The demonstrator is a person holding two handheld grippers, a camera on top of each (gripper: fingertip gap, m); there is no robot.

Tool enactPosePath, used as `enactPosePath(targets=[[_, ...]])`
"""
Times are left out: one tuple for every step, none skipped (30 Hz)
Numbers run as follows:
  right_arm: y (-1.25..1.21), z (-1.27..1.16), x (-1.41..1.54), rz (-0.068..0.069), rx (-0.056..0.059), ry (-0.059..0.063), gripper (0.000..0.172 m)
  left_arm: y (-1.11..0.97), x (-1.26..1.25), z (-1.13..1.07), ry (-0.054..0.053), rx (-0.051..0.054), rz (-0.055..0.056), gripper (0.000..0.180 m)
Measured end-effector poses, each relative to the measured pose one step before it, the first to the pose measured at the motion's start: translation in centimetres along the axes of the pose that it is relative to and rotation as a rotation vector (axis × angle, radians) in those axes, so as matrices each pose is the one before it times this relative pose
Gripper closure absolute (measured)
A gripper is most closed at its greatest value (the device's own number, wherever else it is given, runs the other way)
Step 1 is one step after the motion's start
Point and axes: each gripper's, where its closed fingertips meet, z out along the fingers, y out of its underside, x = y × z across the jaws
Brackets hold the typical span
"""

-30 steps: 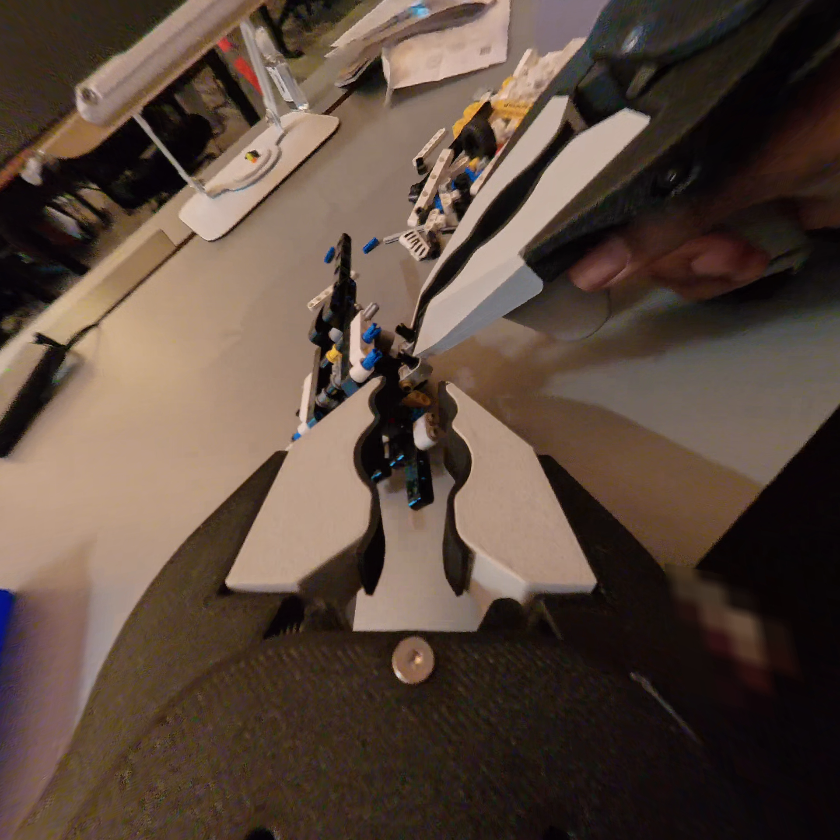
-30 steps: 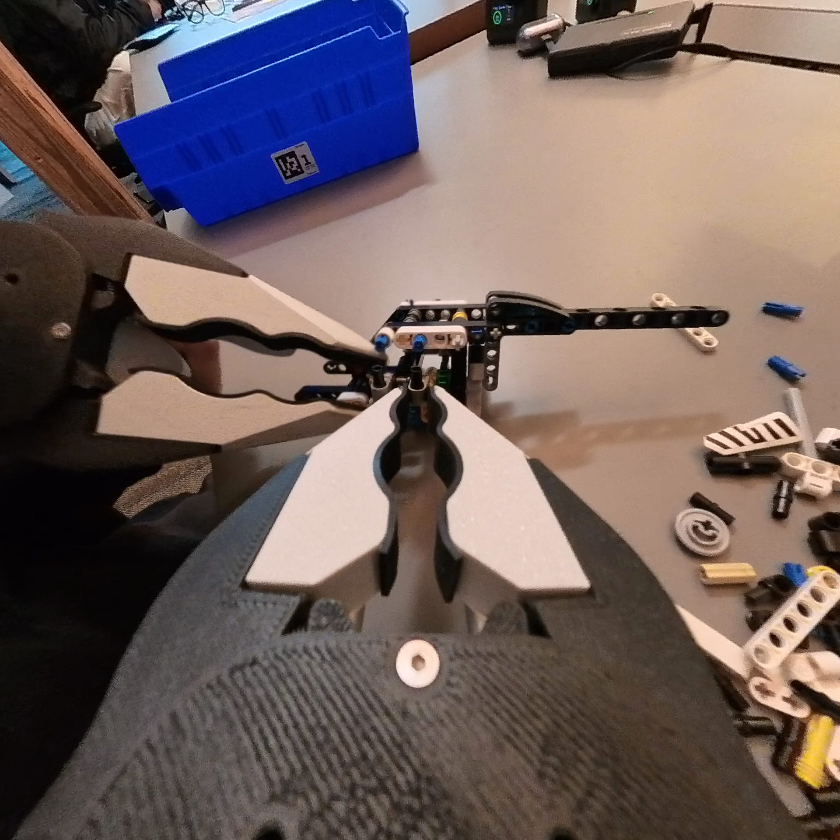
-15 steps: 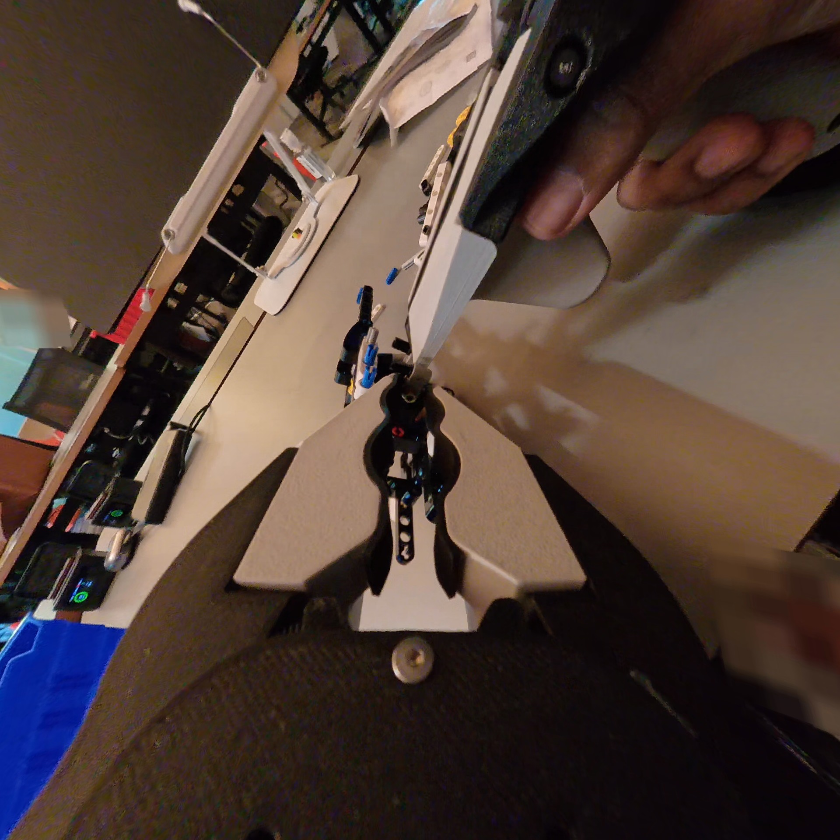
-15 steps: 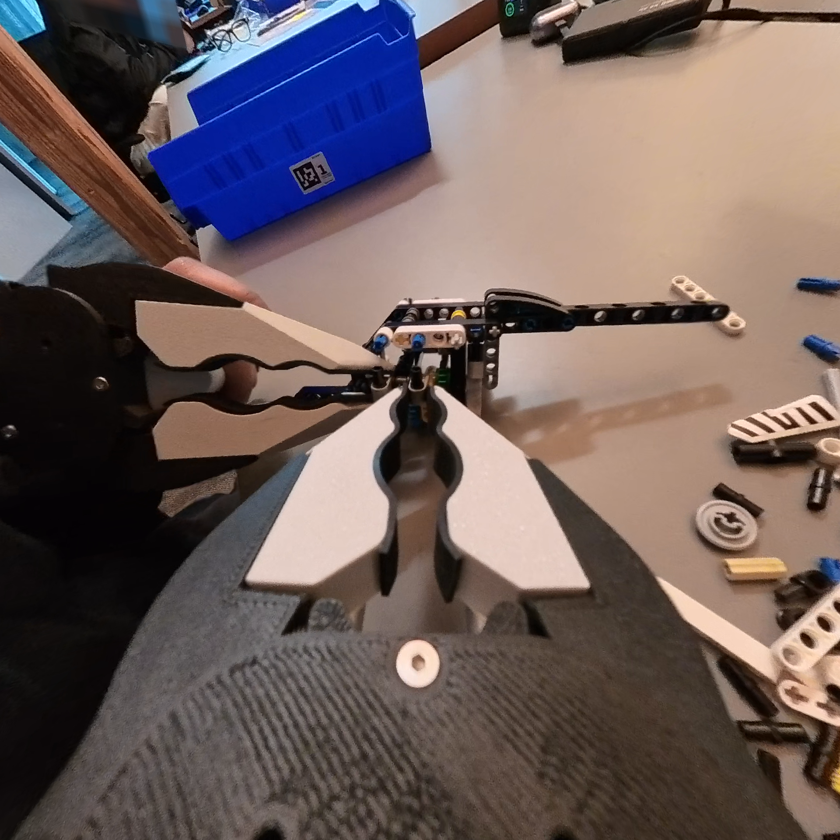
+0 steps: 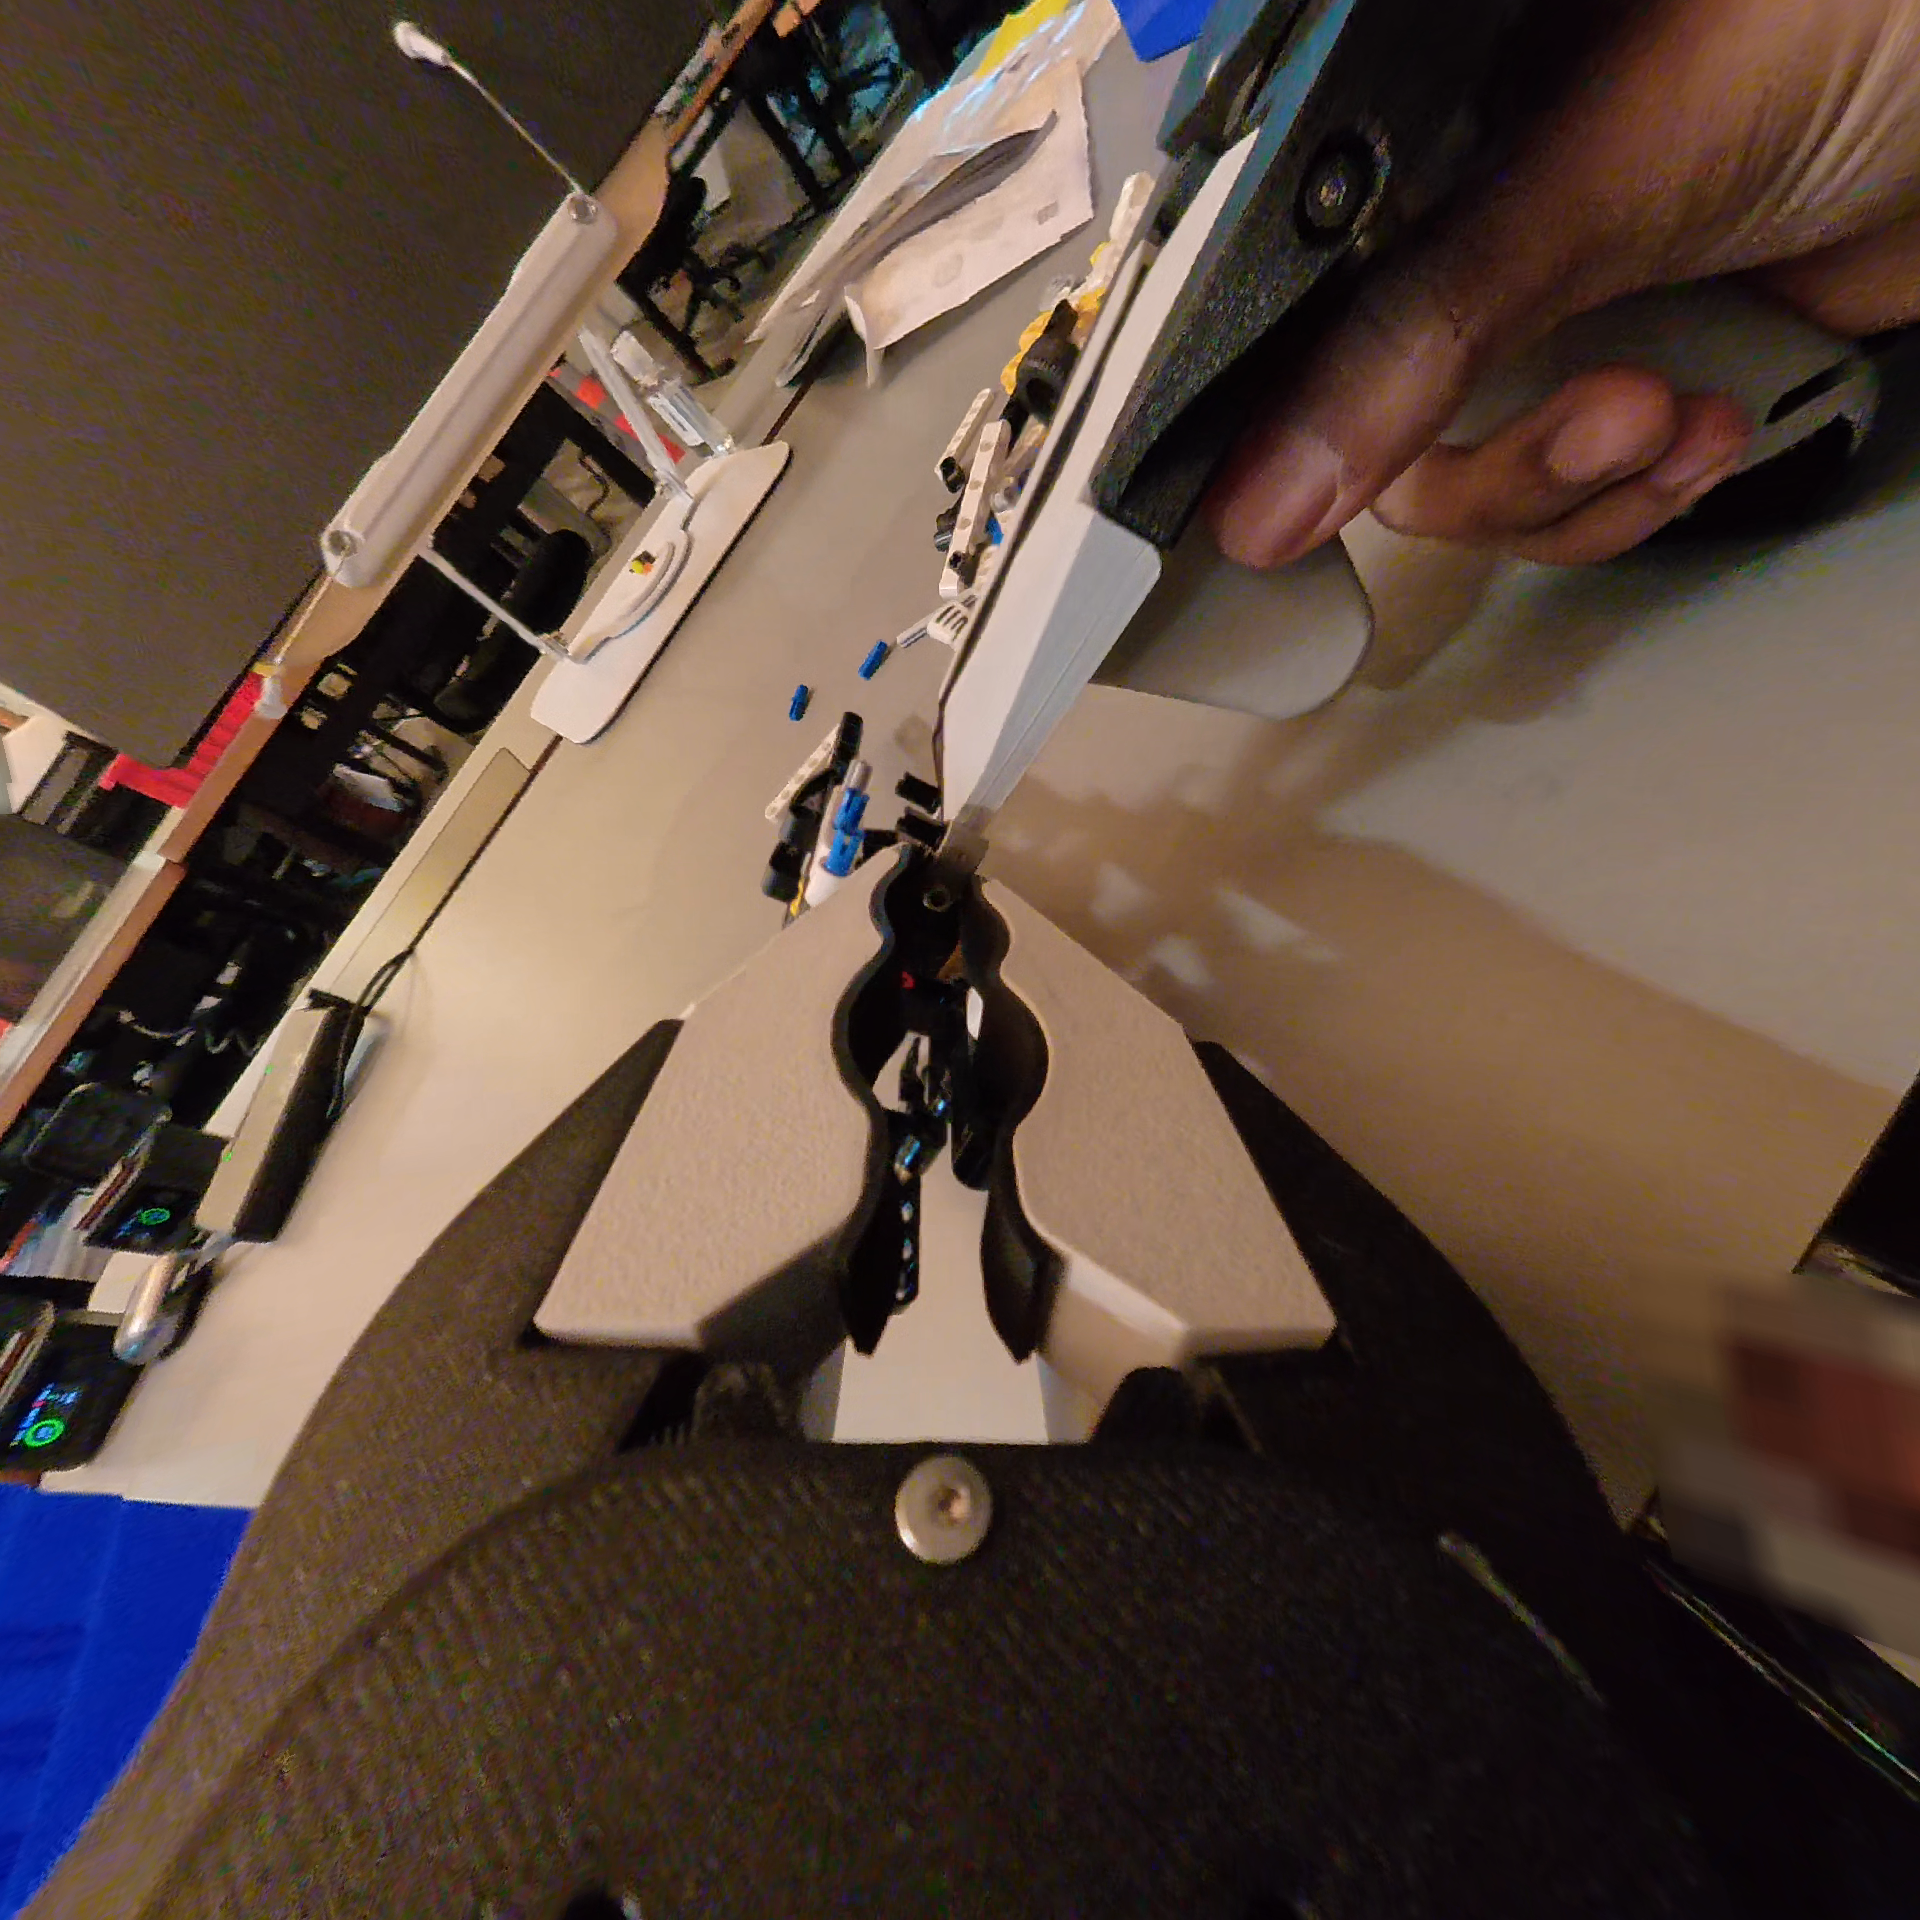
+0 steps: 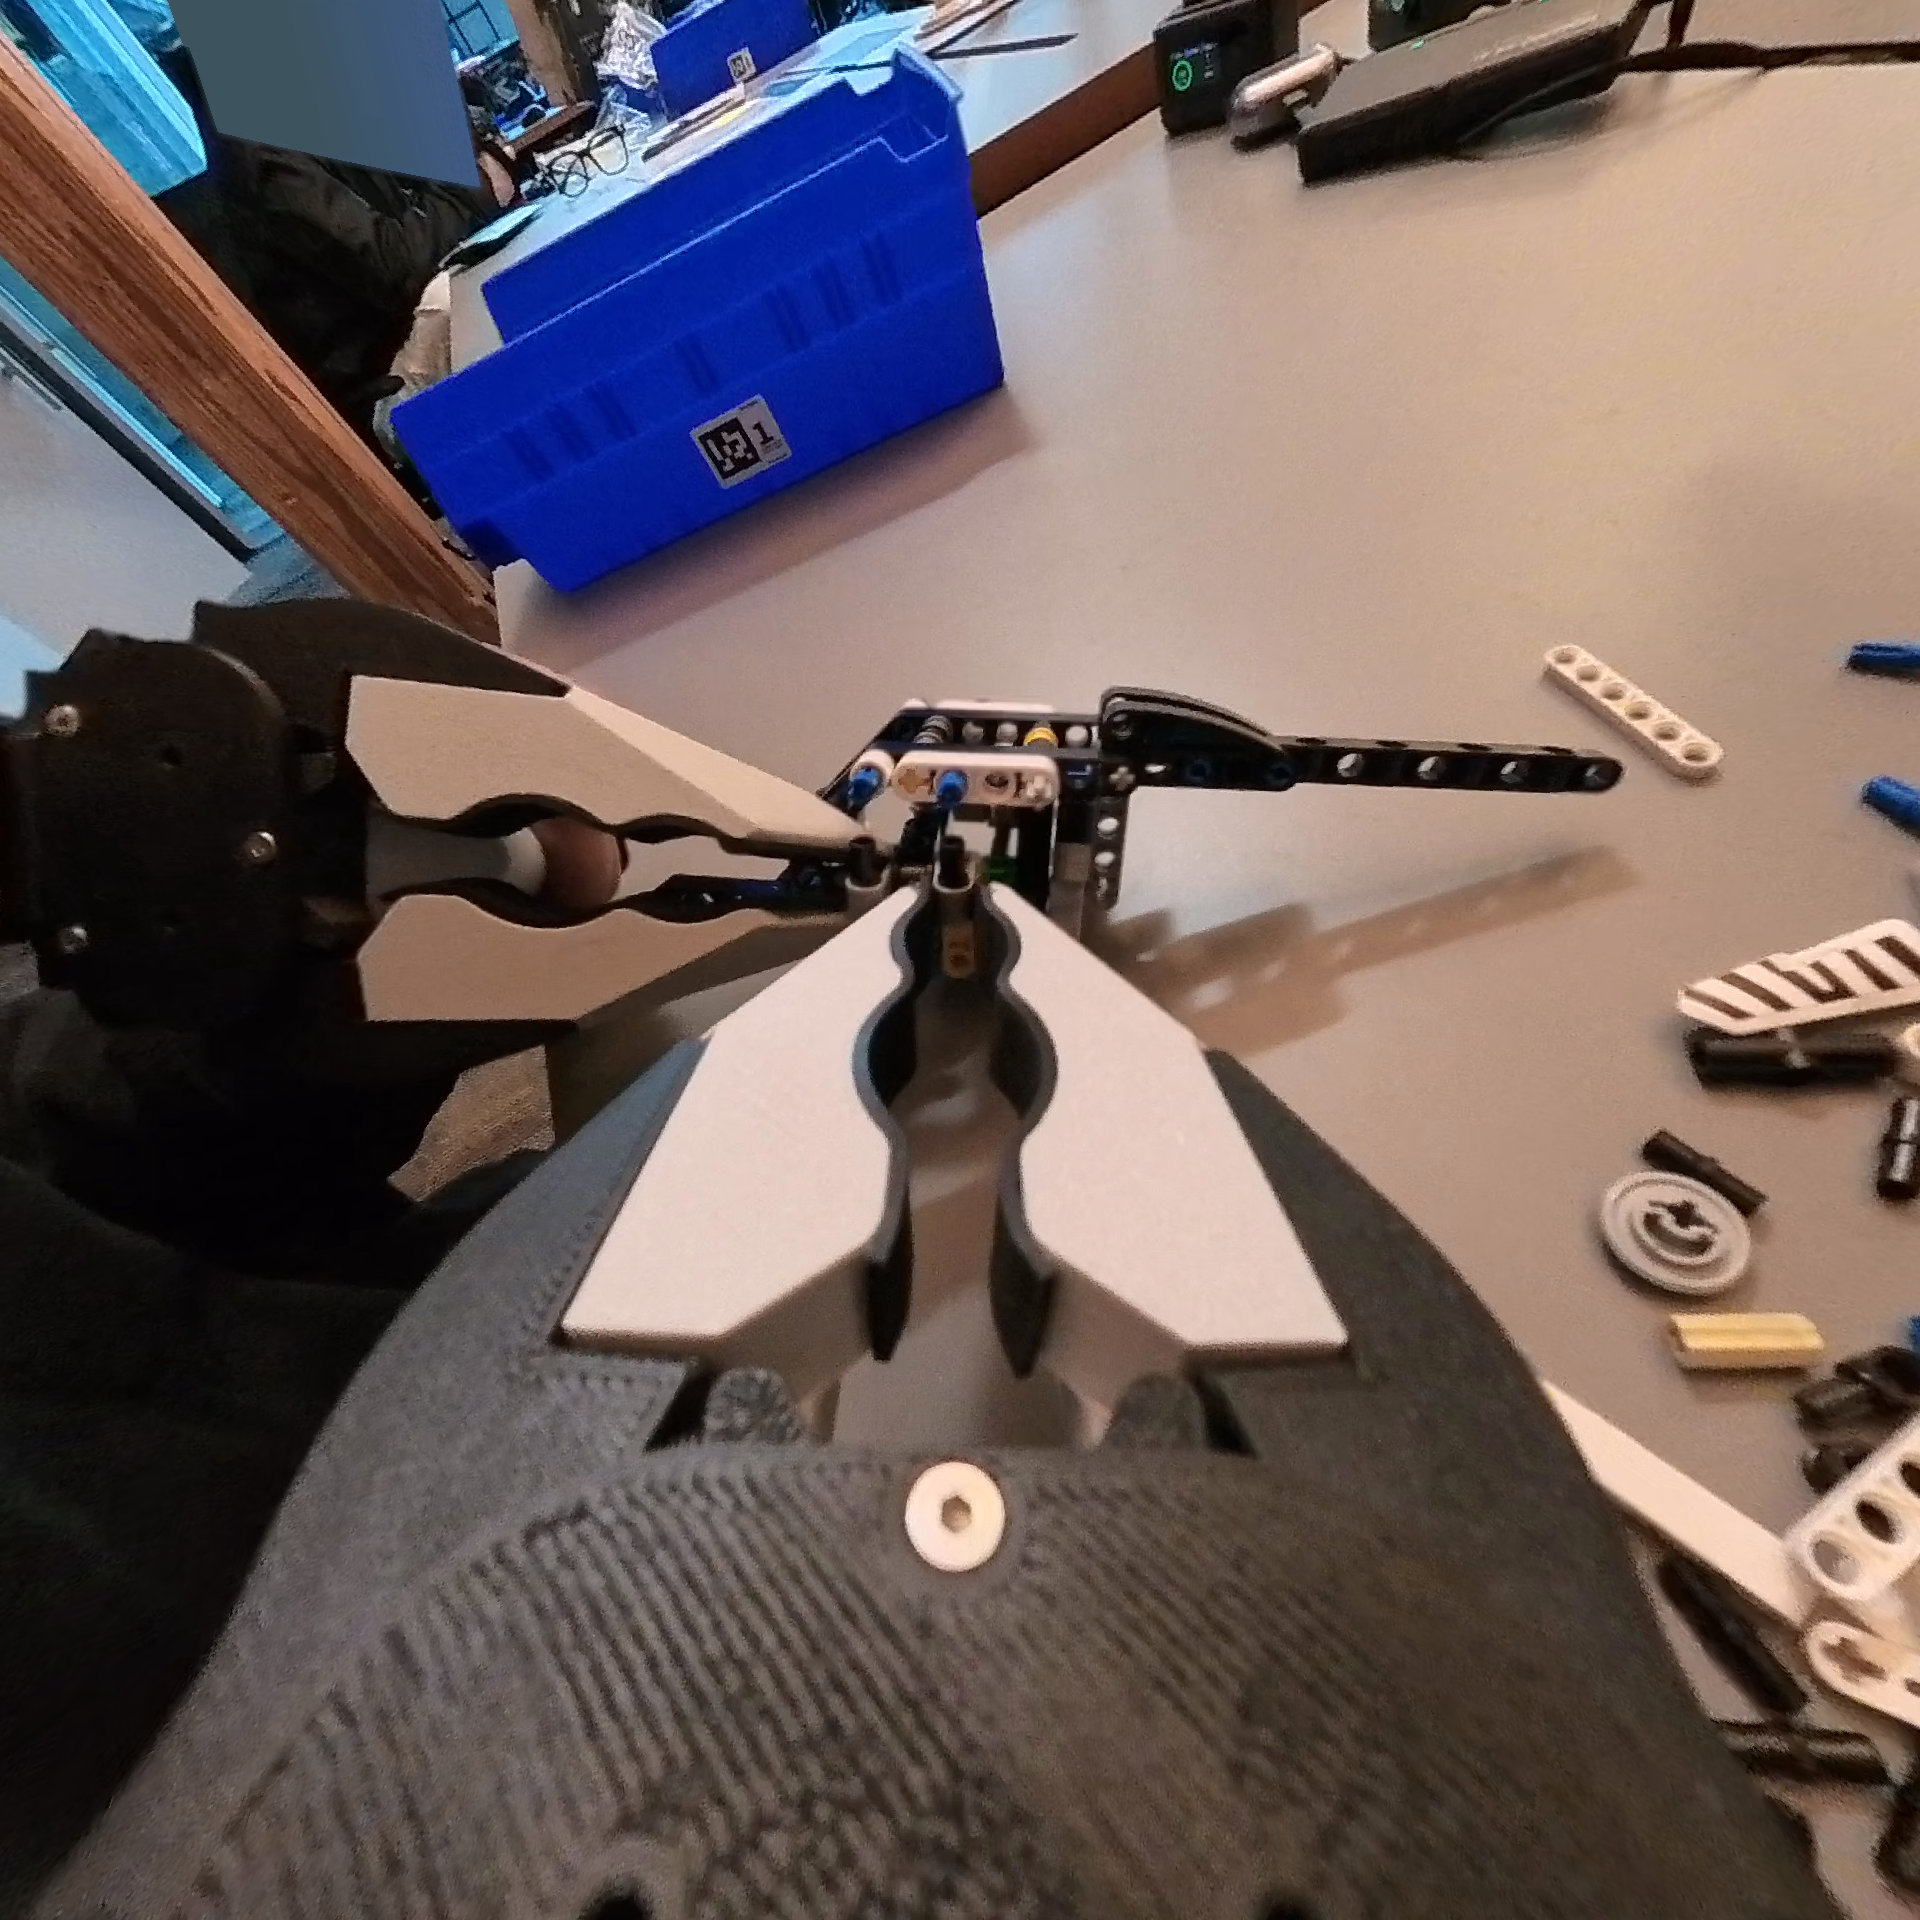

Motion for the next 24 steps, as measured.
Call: enactPosePath(targets=[[-0.062, 0.065, 0.068, -0.0077, 0.0021, 0.0116, 0.168, 0.033, -0.095, 0.029, -0.0122, -0.0045, 0.0064, 0.175], [-0.04, 0.076, 0.047, -0.004, 0.0012, 0.0111, 0.168, 0.08, -0.066, 0.042, -0.0048, -0.0046, -0.0018, 0.174], [-0.041, 0.068, 0.026, 0.0031, 0.003, 0.0073, 0.168, 0.027, -0.079, -0.009, -0.0024, 0.0009, -0.0112, 0.175], [-0.029, 0.085, 0.001, 0.0043, 0.0019, 0.0051, 0.168, 0.084, -0.06, -0.007, 0.0019, 0.0, -0.0121, 0.174], [-0.036, 0.081, 0.006, 0.0026, 0.0024, 0.0061, 0.168, 0.068, -0.07, -0.024, -0.0001, -0.0013, -0.0082, 0.174], [0.006, 0.099, 0.017, 0.0025, -0.0013, 0.0064, 0.168, 0.069, -0.072, -0.006, -0.0042, -0.0019, 0.0008, 0.175], [0.021, 0.076, 0.036, 0.0031, -0.0021, 0.0052, 0.168, 0.115, -0.019, 0.031, -0.0038, -0.0034, 0.0027, 0.175], [0.01, 0.081, 0.037, 0.0051, -0.0002, 0.0065, 0.168, 0.045, -0.048, 0.012, -0.0059, -0.0015, 0.0035, 0.175], [0.06, 0.072, 0.034, 0.0066, -0.0029, 0.006, 0.168, 0.092, -0.021, 0.02, -0.0025, -0.0028, 0.0048, 0.175], [0.036, 0.055, 0.007, 0.013, -0.0013, 0.0003, 0.168, 0.089, 0.003, -0.005, 0.0023, -0.0029, -0.001, 0.175], [-0.031, 0.034, -0.009, 0.0132, 0.0031, -0.0034, 0.168, 0.014, -0.007, -0.03, 0.0014, 0.0022, -0.0079, 0.175], [-0.01, 0.038, 0.013, 0.0059, 0.0017, -0.0019, 0.168, 0.015, -0.034, -0.014, 0.0004, 0.0016, -0.0067, 0.176], [0.009, 0.051, 0.026, 0.0029, -0.0015, 0.0016, 0.168, 0.065, -0.01, 0.019, 0.0026, -0.0029, -0.0039, 0.176], [-0.008, 0.05, 0.013, -0.0023, 0.0003, 0.0067, 0.168, 0.033, -0.027, -0.001, -0.0023, -0.0019, -0.0006, 0.176], [0.023, 0.084, 0.022, -0.0142, -0.0018, 0.0157, 0.168, 0.075, -0.039, 0.008, -0.0032, -0.0033, 0.0011, 0.176], [0.053, 0.093, 0.008, -0.0132, -0.0031, 0.016, 0.168, 0.129, -0.018, 0.013, -0.001, -0.0051, 0.0008, 0.176], [0.02, 0.087, 0.005, -0.0077, -0.0016, 0.0112, 0.168, 0.097, -0.034, -0.01, -0.0013, -0.003, -0.0014, 0.176], [0.051, 0.077, 0.029, -0.0085, -0.004, 0.0112, 0.168, 0.1, -0.012, 0.009, 0.0022, -0.003, -0.0071, 0.176], [0.035, 0.063, 0.025, -0.0103, -0.0022, 0.0124, 0.168, 0.082, -0.009, 0.009, 0.0026, -0.0018, -0.0062, 0.176], [0.059, 0.074, 0.029, -0.0098, -0.004, 0.0111, 0.167, 0.084, -0.005, 0.013, 0.0, -0.0031, -0.0025, 0.176], [0.035, 0.041, 0.038, -0.0079, -0.0029, 0.0096, 0.168, 0.08, 0.013, 0.027, -0.0016, -0.002, 0.0015, 0.176], [0.015, 0.025, 0.013, -0.0086, -0.0001, 0.0084, 0.167, 0.047, -0.001, 0.009, 0.0013, -0.001, -0.0024, 0.177], [-0.061, 0.002, -0.036, -0.0016, 0.0044, -0.0009, 0.168, -0.013, -0.033, -0.029, 0.0029, 0.0023, -0.007, 0.177], [-0.156, -0.046, -0.127, 0.0106, 0.0109, -0.0184, 0.168, -0.067, -0.076, -0.093, 0.0023, 0.0084, -0.0088, 0.177]])
